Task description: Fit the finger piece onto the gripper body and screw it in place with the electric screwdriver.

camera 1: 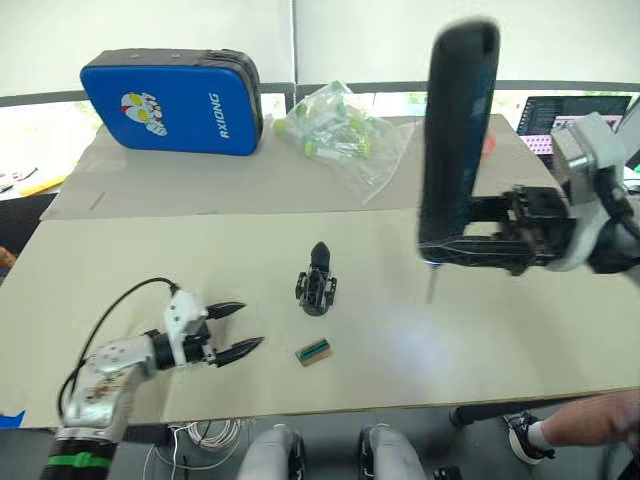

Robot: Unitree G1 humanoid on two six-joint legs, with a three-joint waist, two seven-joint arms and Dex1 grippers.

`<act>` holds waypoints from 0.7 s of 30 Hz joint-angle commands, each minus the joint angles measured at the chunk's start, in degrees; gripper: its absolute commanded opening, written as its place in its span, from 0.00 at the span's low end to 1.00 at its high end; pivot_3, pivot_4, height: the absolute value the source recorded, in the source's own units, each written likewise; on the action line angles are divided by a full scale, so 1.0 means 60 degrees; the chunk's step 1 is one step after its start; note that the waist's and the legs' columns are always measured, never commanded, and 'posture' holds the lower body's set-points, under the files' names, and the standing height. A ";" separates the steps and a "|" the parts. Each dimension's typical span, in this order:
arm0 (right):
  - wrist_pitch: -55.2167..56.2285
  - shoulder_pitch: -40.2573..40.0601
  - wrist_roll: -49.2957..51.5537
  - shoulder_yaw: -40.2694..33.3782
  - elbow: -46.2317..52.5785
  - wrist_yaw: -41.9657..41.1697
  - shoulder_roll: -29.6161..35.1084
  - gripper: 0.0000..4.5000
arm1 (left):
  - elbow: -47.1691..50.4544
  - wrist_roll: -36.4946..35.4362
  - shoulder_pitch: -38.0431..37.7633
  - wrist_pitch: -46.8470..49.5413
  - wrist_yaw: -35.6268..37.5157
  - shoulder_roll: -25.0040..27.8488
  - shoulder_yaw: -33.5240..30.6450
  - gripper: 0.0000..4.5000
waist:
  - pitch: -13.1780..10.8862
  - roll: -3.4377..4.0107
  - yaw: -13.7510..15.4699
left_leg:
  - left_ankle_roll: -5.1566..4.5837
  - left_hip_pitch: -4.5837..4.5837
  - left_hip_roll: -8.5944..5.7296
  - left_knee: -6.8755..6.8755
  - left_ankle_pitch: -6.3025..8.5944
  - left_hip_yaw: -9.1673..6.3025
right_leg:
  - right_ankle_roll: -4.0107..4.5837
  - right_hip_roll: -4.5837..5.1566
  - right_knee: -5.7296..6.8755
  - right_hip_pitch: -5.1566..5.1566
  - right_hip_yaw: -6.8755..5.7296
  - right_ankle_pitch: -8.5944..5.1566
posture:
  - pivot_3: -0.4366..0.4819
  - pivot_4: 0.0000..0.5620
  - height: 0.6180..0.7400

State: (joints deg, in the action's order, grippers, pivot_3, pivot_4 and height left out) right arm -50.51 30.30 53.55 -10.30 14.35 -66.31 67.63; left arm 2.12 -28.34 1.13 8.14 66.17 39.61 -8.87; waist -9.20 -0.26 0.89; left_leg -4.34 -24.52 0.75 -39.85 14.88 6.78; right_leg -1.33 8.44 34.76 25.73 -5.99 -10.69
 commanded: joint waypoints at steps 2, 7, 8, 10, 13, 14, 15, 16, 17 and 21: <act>-0.0580 -0.0394 -0.2101 0.1427 -0.1313 -0.0425 0.1840 0.44 | 0.0575 -0.0739 -0.0185 0.0609 0.1073 0.1043 -0.0577 0.98 | -0.0006 -0.0013 0.0003 | -0.0002 -0.0038 -0.0002 -0.0009 0.0000 0.0006 | 0.0005 0.0000 0.0000 0.0036 0.0000 0.0008 | 0.48 0.27 1.00; -0.0460 0.0429 -0.4883 0.3976 -0.2444 -0.0008 0.1507 0.44 | 0.0274 -0.0553 -0.0395 0.0279 0.1269 0.1192 -0.0630 0.98 | -0.0019 -0.0005 -0.0110 | -0.0026 -0.0074 -0.0002 -0.0006 -0.0007 0.0096 | -0.0047 -0.0004 0.0016 0.0078 0.0020 0.0045 | 0.48 0.27 1.00; -0.0383 0.0624 -0.5119 0.4170 -0.2862 0.0004 0.1147 0.44 | 0.0216 -0.0531 -0.0418 0.0224 0.1273 0.1160 -0.0649 0.98 | -0.0023 -0.0009 -0.0176 | -0.0034 -0.0086 0.0000 -0.0007 -0.0042 0.0104 | -0.0055 -0.0006 0.0021 0.0089 0.0019 0.0061 | 0.48 0.27 1.00; -0.0192 0.0925 -0.5726 0.4551 -0.3506 0.0009 0.0702 0.44 | 0.0205 -0.0549 -0.0436 0.0180 0.1222 0.1084 -0.0702 0.98 | -0.0041 0.0005 -0.0247 | -0.0011 -0.0088 0.0008 -0.0005 -0.0079 0.0122 | -0.0068 -0.0017 0.0030 0.0095 0.0020 0.0073 | 0.48 0.27 1.00; 0.0304 0.1297 -0.6468 0.5000 -0.4366 -0.0152 0.0149 0.44 | 0.0243 -0.0431 -0.0455 -0.0216 0.1054 0.0869 -0.0804 0.98 | -0.0061 0.0029 -0.0242 | -0.0009 -0.0089 0.0008 -0.0002 -0.0083 0.0131 | -0.0069 -0.0018 0.0038 0.0099 0.0016 0.0073 | 0.48 0.27 1.00; 0.0347 0.1438 -0.6621 0.5095 -0.4590 -0.0214 -0.0025 0.44 | 0.0222 -0.0327 -0.0484 -0.0414 0.0982 0.0802 -0.0833 0.98 | -0.0061 0.0028 -0.0242 | -0.0009 -0.0089 0.0008 -0.0002 -0.0083 0.0139 | -0.0068 -0.0018 0.0036 0.0100 0.0015 0.0073 | 0.48 0.27 1.00; 0.0357 0.1570 -0.6784 0.5183 -0.4778 -0.0284 -0.0154 0.44 | 0.0213 -0.0297 -0.0513 -0.0527 0.0950 0.0746 -0.0864 0.98 | -0.0061 0.0029 -0.0240 | -0.0011 -0.0089 0.0008 -0.0003 -0.0082 0.0143 | -0.0069 -0.0017 0.0034 0.0098 0.0015 0.0074 | 0.48 0.27 1.00; 0.0411 0.1659 -0.6943 0.5255 -0.4917 -0.0391 -0.0232 0.44 | 0.0209 -0.0278 -0.0545 -0.0590 0.0936 0.0720 -0.0878 0.98 | -0.0060 0.0028 -0.0240 | -0.0014 -0.0089 0.0007 -0.0004 -0.0080 0.0147 | -0.0070 -0.0016 0.0033 0.0098 0.0016 0.0074 | 0.48 0.27 1.00; 0.0413 0.1734 -0.7076 0.5323 -0.5040 -0.0531 -0.0299 0.44 | 0.0165 -0.0166 -0.0572 -0.0751 0.0837 0.0684 -0.0904 0.98 | -0.0060 0.0028 -0.0238 | -0.0016 -0.0089 0.0007 -0.0005 -0.0078 0.0150 | -0.0072 -0.0015 0.0030 0.0096 0.0016 0.0076 | 0.48 0.27 1.00; 0.0361 0.1890 -0.7408 0.5284 -0.5354 -0.0824 -0.0577 0.55 | 0.0050 0.0156 -0.0638 -0.0948 0.0497 0.0668 -0.0852 0.99 | -0.0060 0.0028 -0.0217 | -0.0022 -0.0089 0.0006 -0.0009 -0.0074 0.0154 | -0.0075 -0.0013 0.0027 0.0092 0.0017 0.0079 | 0.48 0.27 1.00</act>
State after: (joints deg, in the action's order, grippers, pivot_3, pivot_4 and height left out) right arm -48.83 40.22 10.00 22.59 -17.32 -70.54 64.15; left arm 2.43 -28.30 -2.60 3.60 70.15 43.55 -12.60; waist -9.56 -0.09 -0.41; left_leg -4.47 -25.05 0.79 -39.91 14.43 7.71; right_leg -1.78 8.37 34.93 26.28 -5.89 -10.22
